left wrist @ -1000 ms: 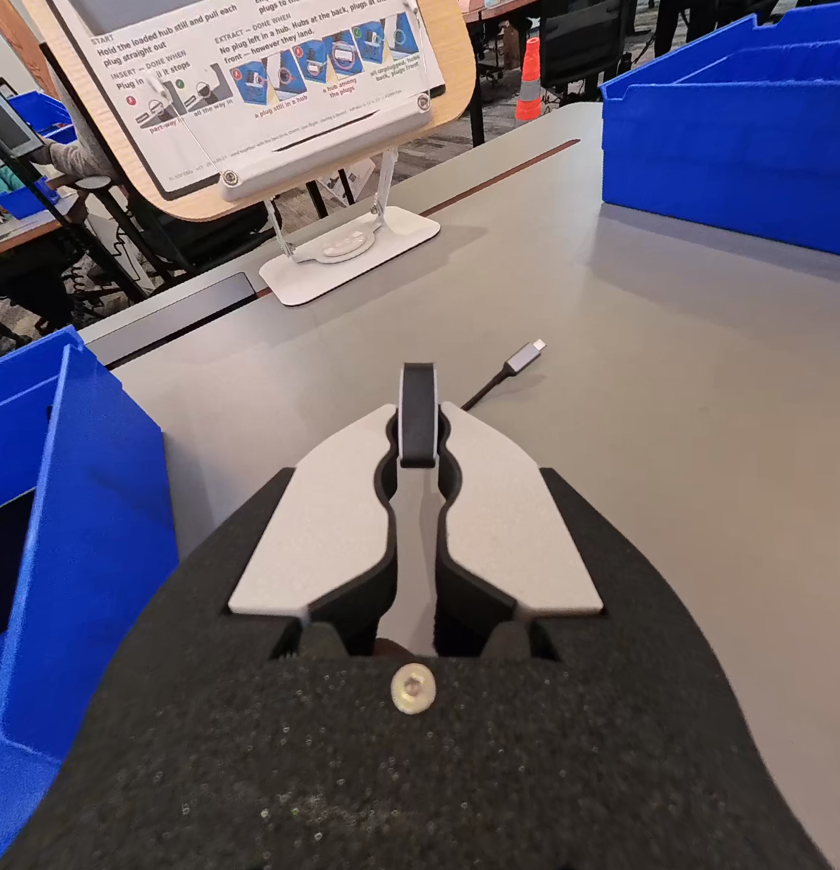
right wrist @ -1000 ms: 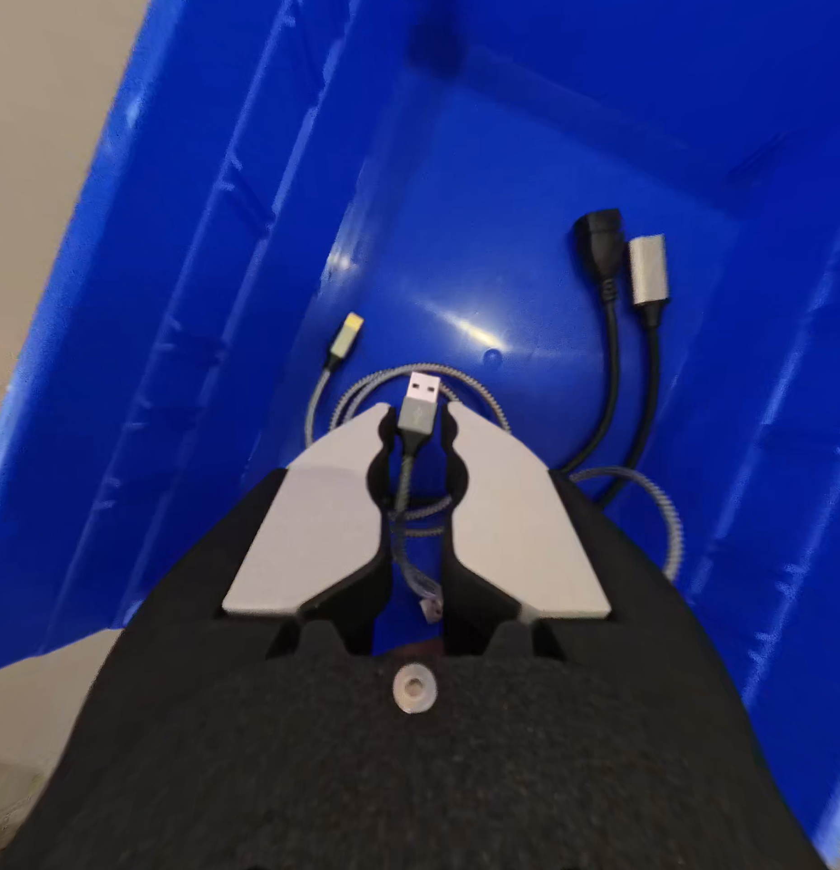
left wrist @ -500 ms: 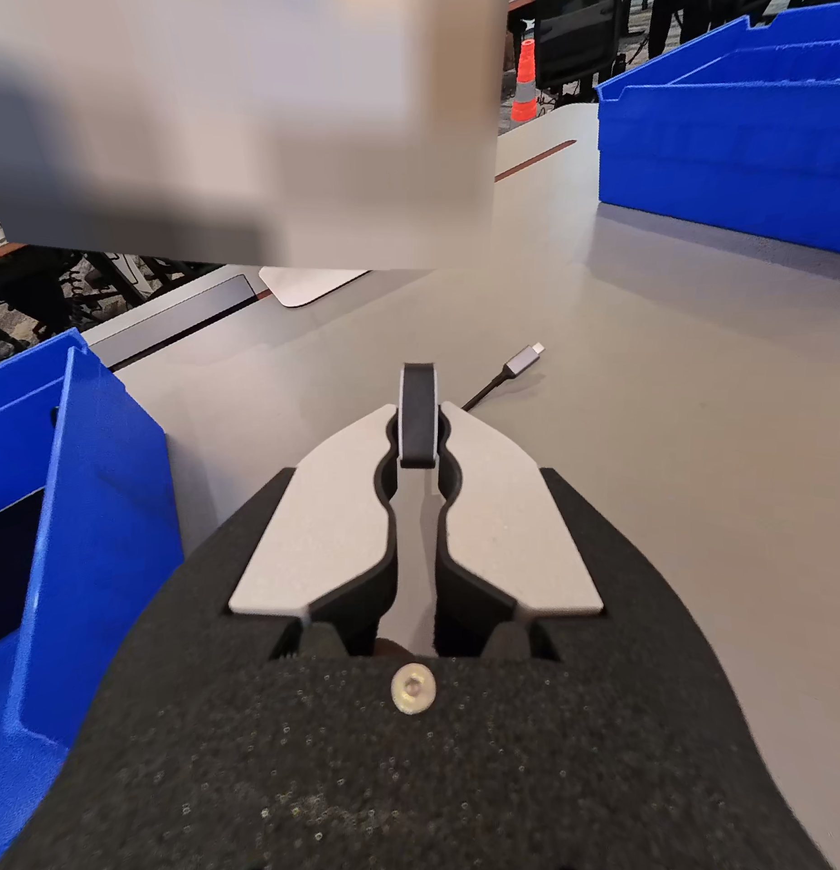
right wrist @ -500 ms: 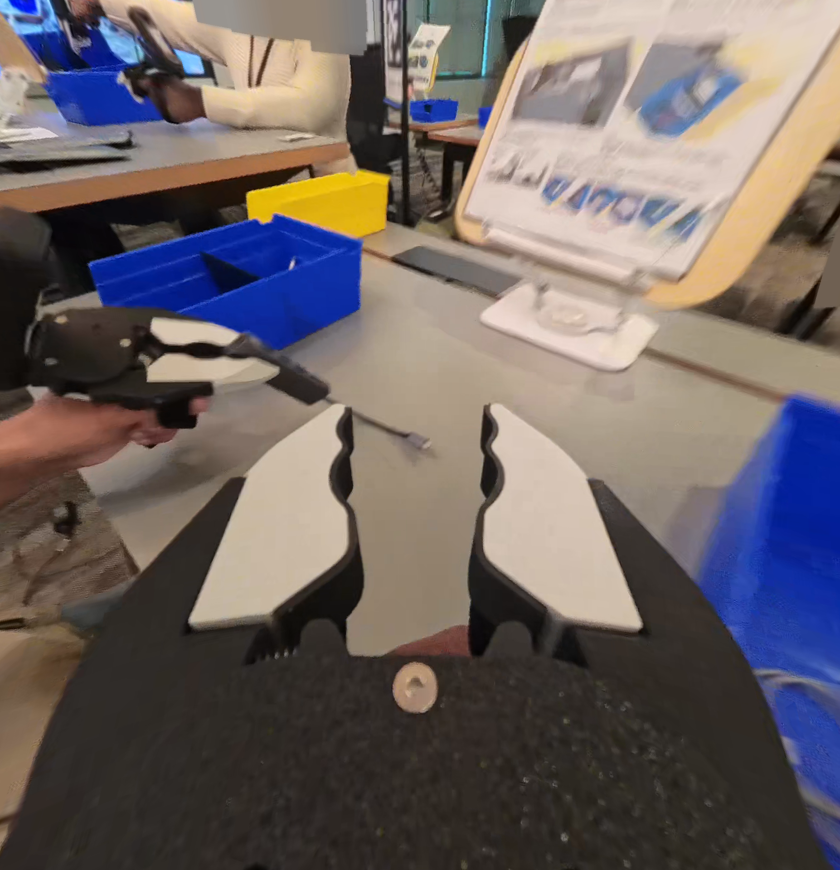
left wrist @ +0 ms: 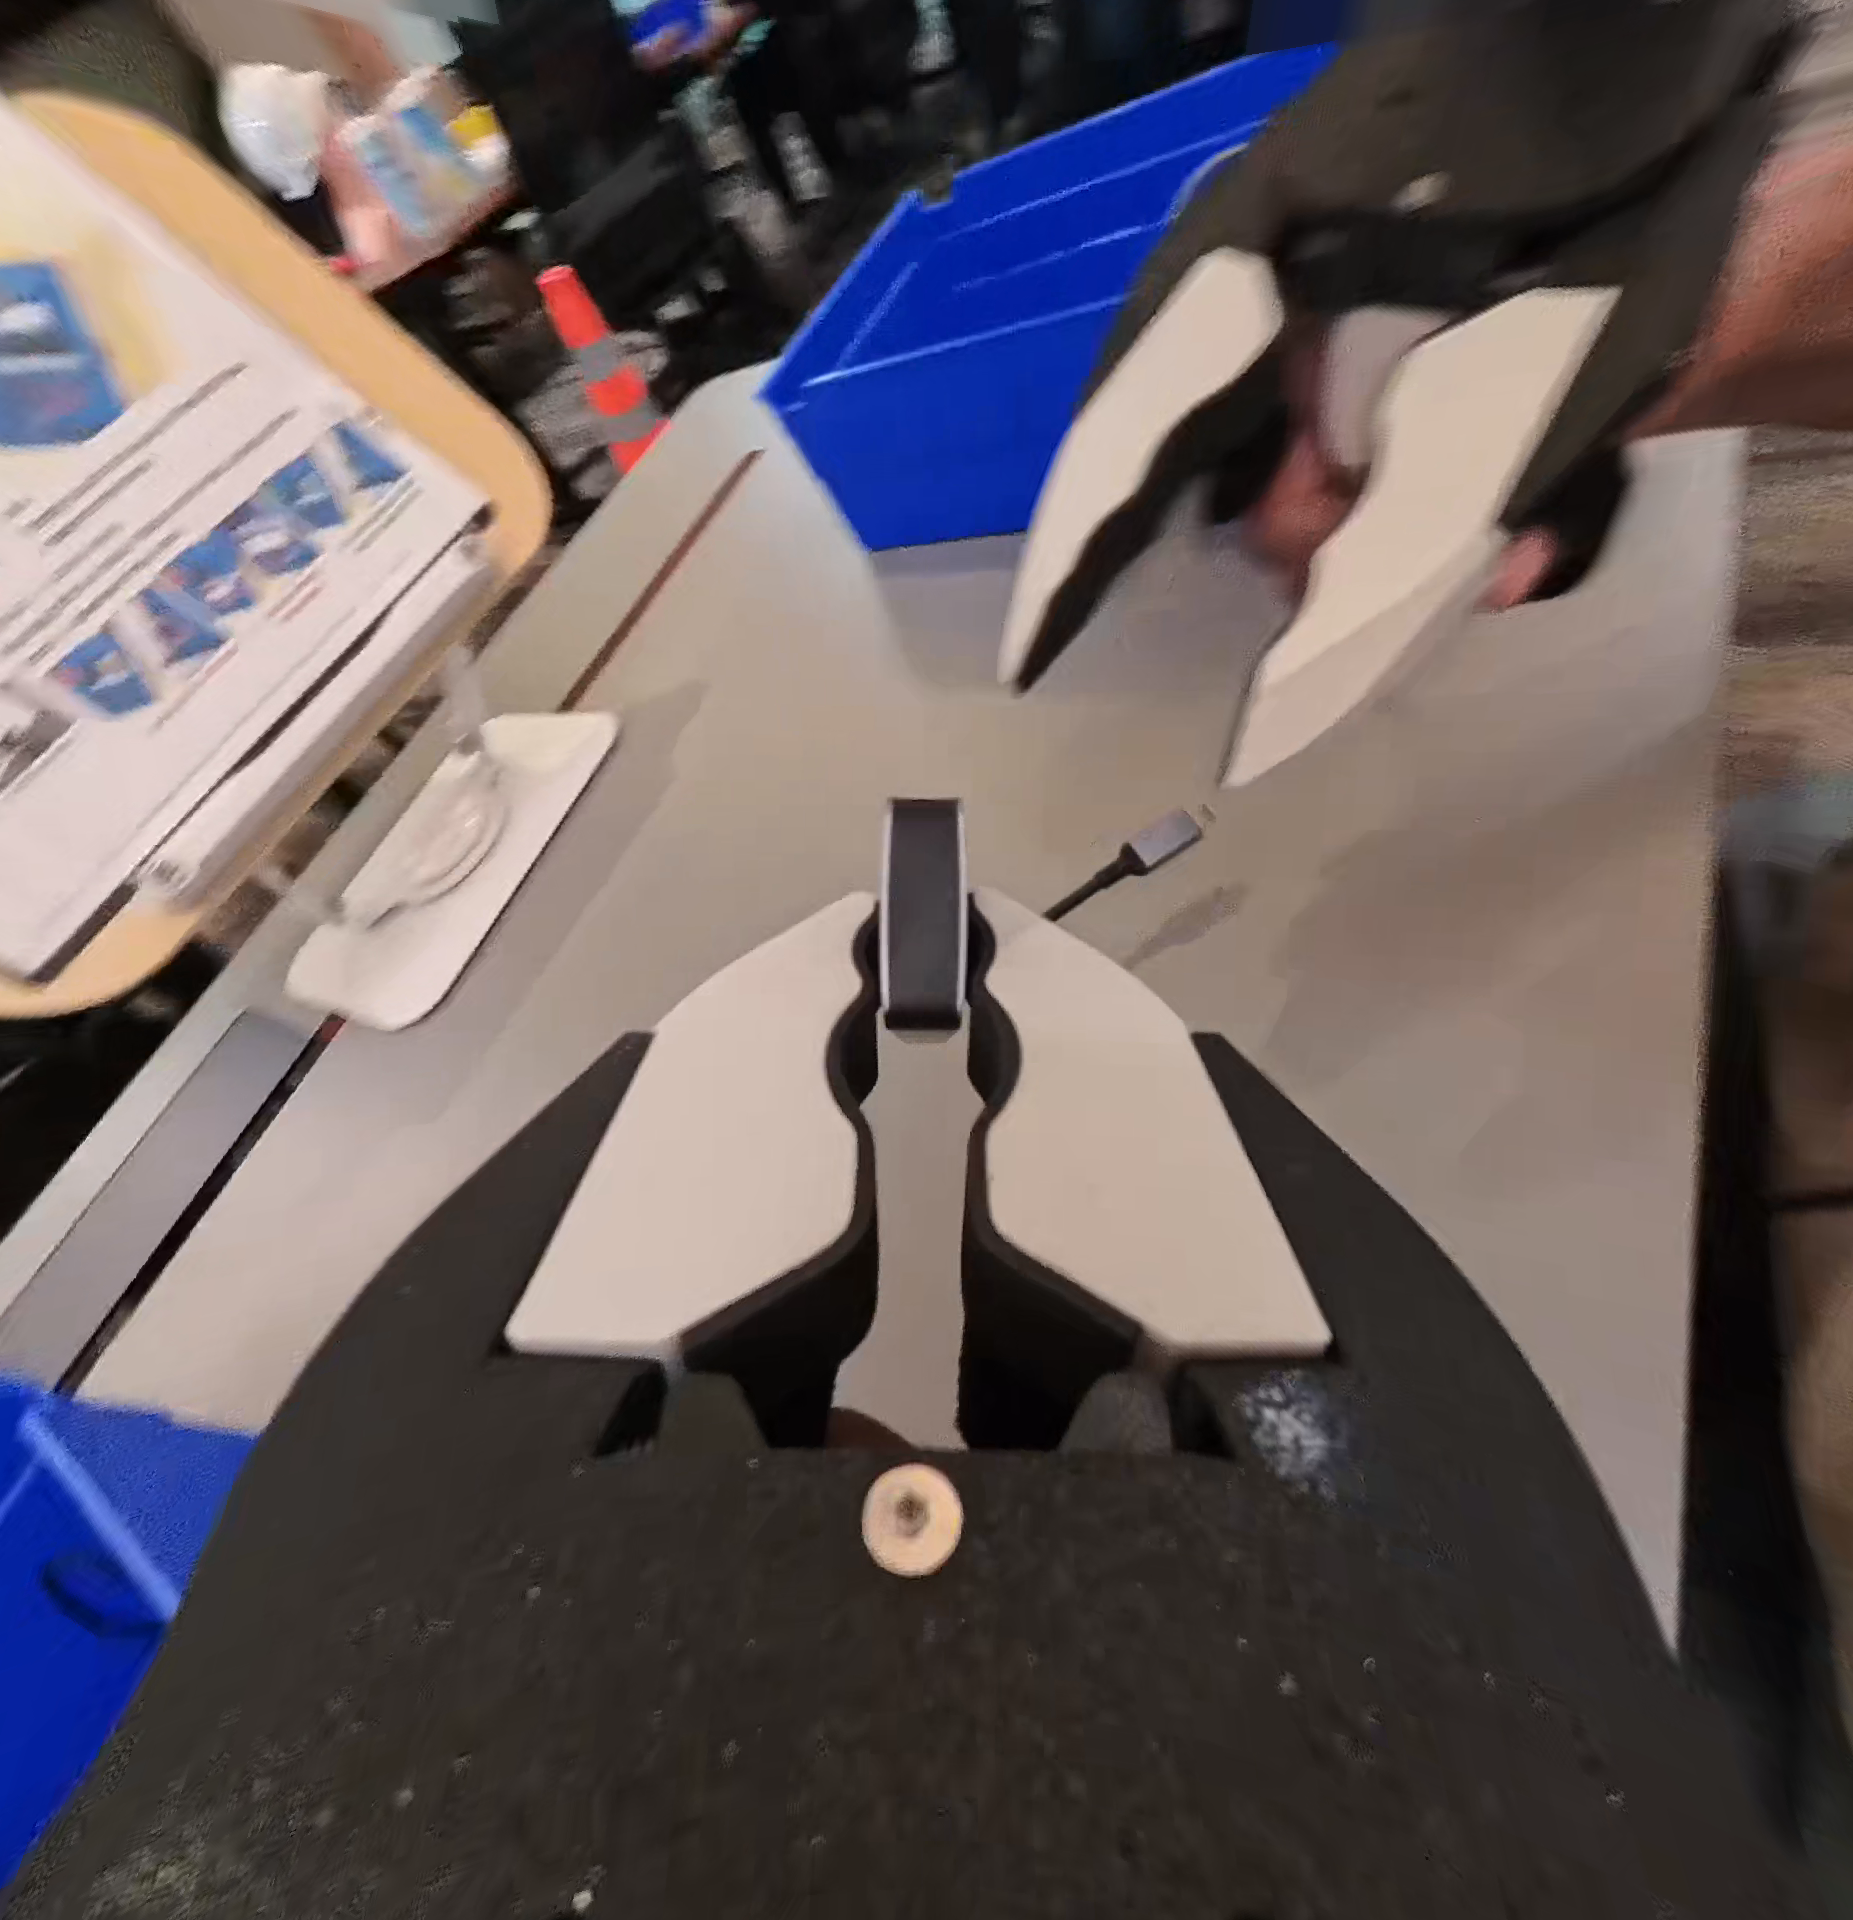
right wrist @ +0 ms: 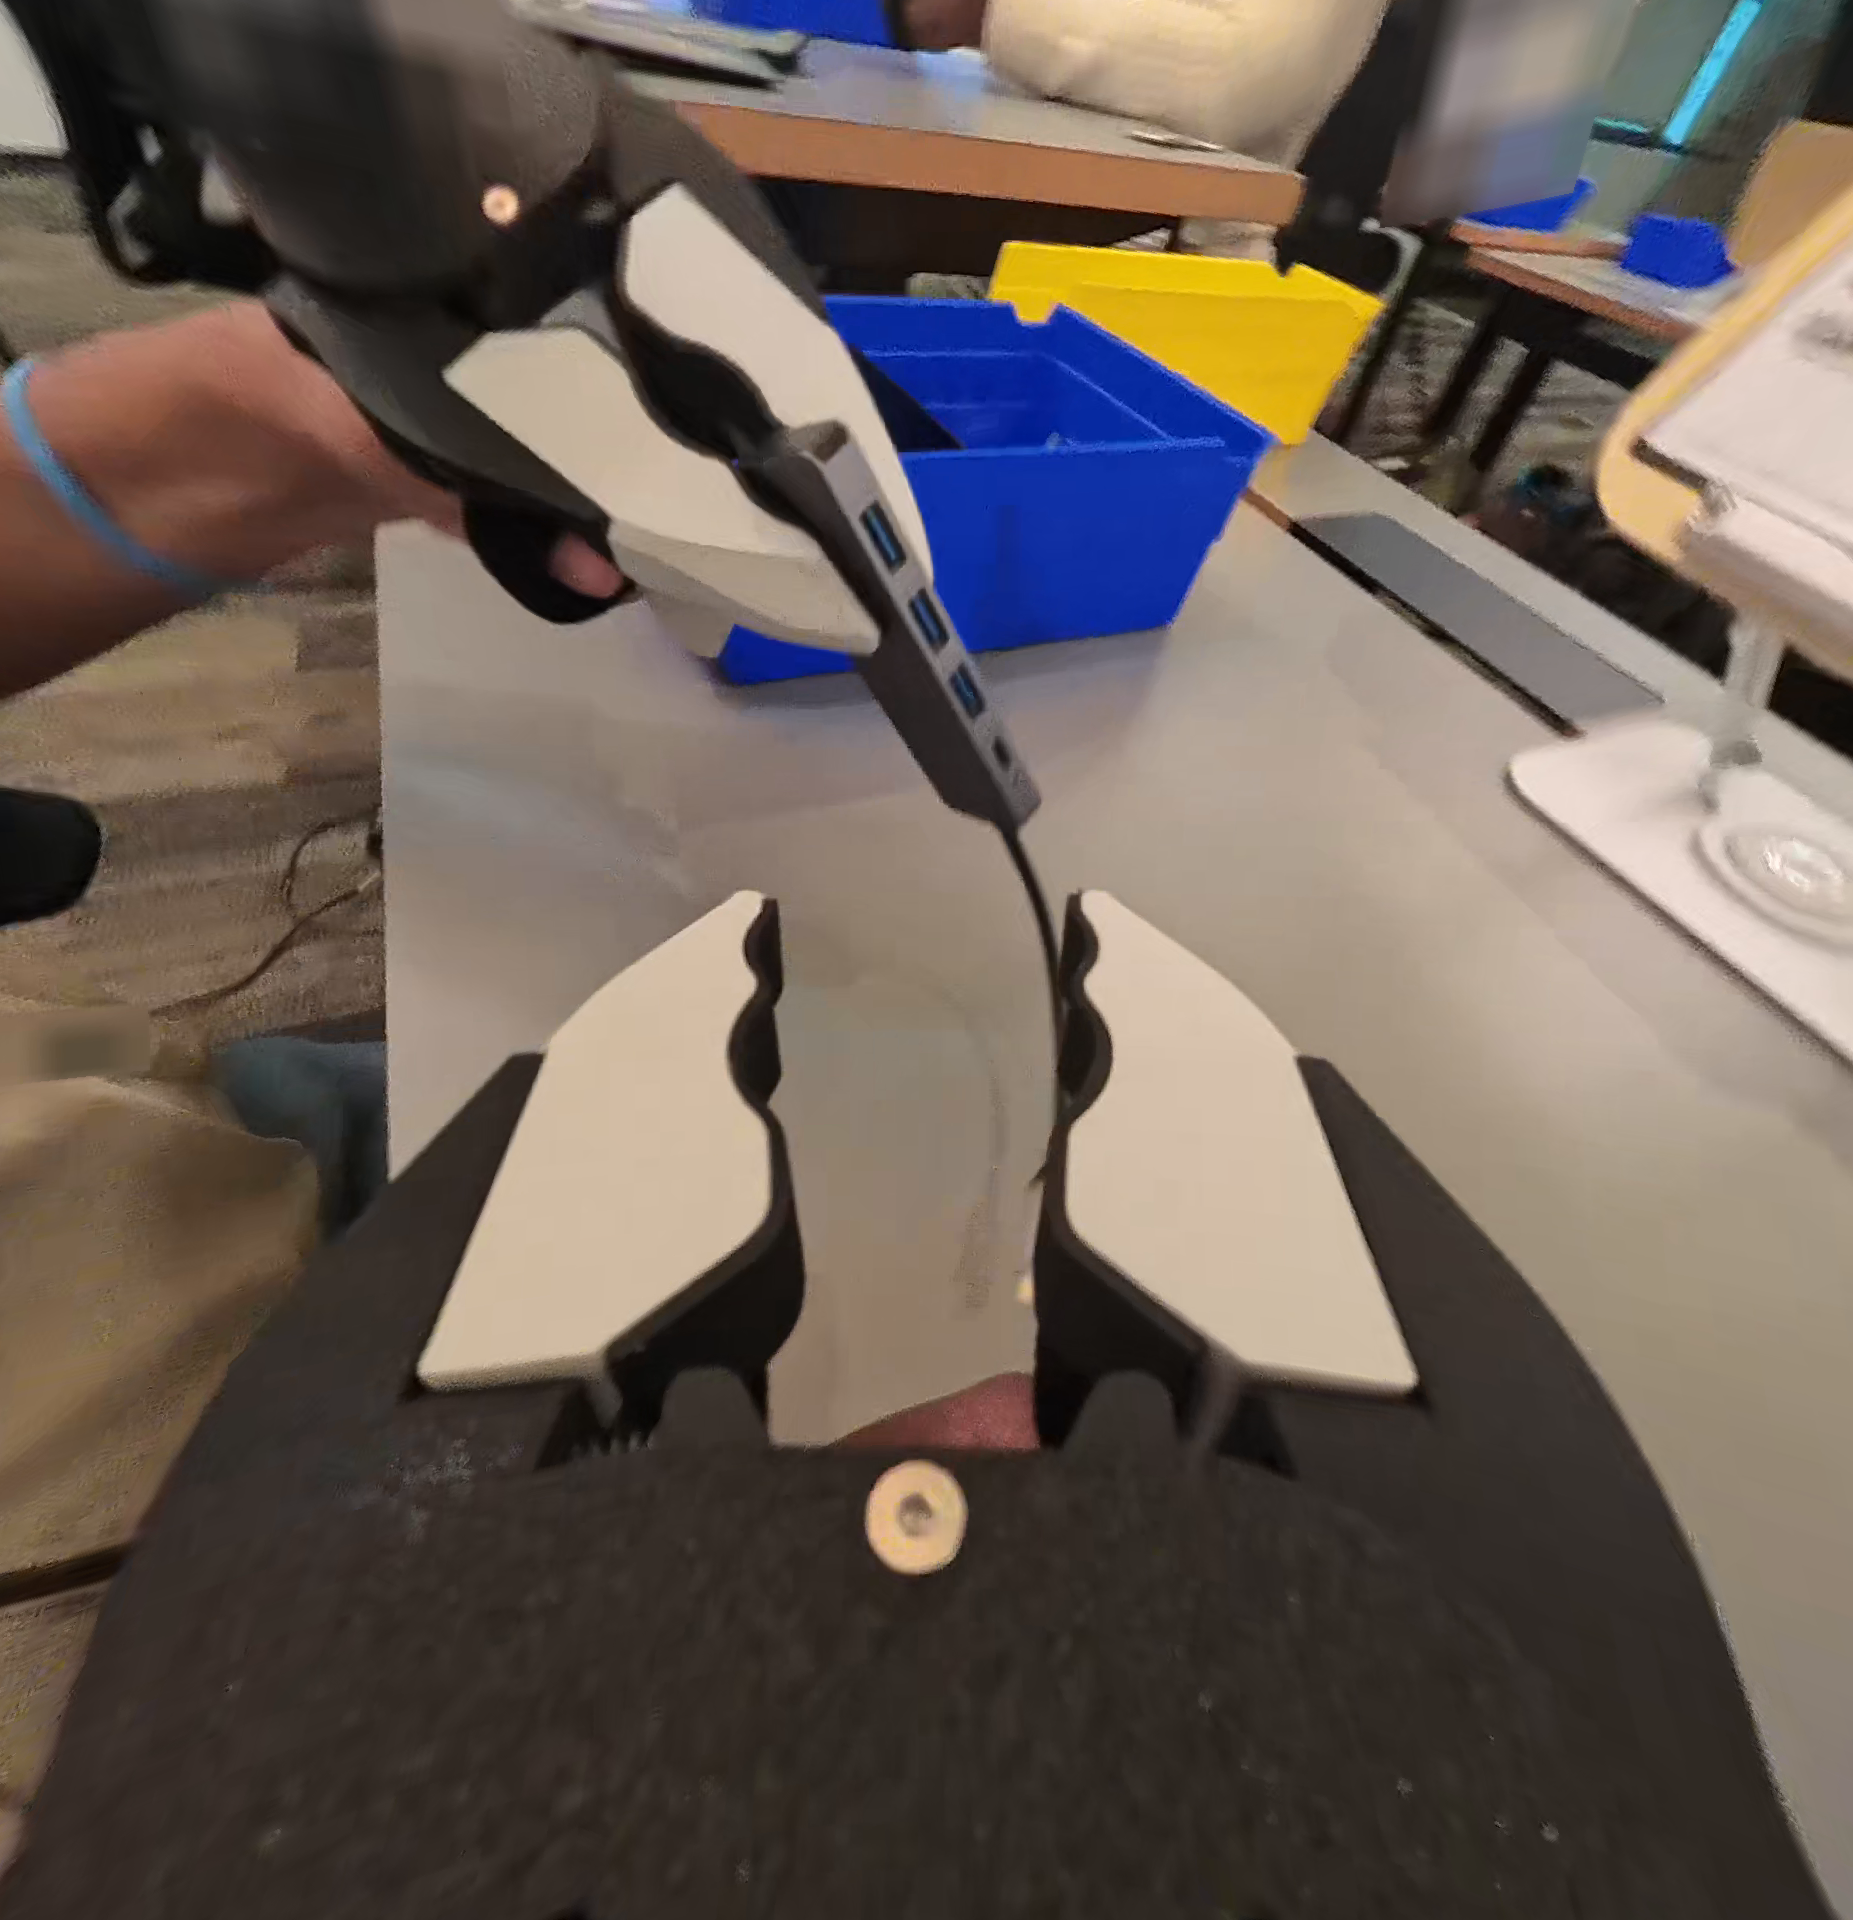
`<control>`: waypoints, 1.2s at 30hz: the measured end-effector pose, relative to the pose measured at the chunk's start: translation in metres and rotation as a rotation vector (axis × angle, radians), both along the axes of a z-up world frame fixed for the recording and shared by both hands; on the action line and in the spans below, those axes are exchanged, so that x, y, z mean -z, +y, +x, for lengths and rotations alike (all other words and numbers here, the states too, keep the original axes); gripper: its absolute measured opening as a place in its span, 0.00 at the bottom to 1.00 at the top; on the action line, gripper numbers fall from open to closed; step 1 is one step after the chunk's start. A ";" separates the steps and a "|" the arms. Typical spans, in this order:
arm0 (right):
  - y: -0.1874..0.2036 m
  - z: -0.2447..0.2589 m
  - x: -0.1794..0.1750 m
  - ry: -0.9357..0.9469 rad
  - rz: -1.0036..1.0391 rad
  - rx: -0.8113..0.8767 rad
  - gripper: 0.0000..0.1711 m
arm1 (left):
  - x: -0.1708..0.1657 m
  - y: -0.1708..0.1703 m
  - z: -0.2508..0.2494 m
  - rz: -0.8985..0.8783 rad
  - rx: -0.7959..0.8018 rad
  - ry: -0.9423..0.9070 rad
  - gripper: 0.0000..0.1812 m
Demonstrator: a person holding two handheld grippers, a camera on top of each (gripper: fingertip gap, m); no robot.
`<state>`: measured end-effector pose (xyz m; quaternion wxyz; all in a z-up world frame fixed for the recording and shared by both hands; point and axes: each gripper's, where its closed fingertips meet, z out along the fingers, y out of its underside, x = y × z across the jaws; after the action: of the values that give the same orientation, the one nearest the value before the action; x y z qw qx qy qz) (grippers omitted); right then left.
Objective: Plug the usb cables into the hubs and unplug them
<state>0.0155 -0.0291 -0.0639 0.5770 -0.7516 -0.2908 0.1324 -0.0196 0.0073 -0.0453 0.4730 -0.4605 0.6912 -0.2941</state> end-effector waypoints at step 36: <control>-0.006 0.092 0.003 0.053 -0.076 0.626 0.07 | 0.007 0.041 -0.019 -0.315 -0.718 -0.383 0.22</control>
<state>0.1071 -0.0354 -0.0666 0.5685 -0.8221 -0.0248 -0.0214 -0.0390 0.0485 -0.0524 0.5888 -0.6752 0.3339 -0.2930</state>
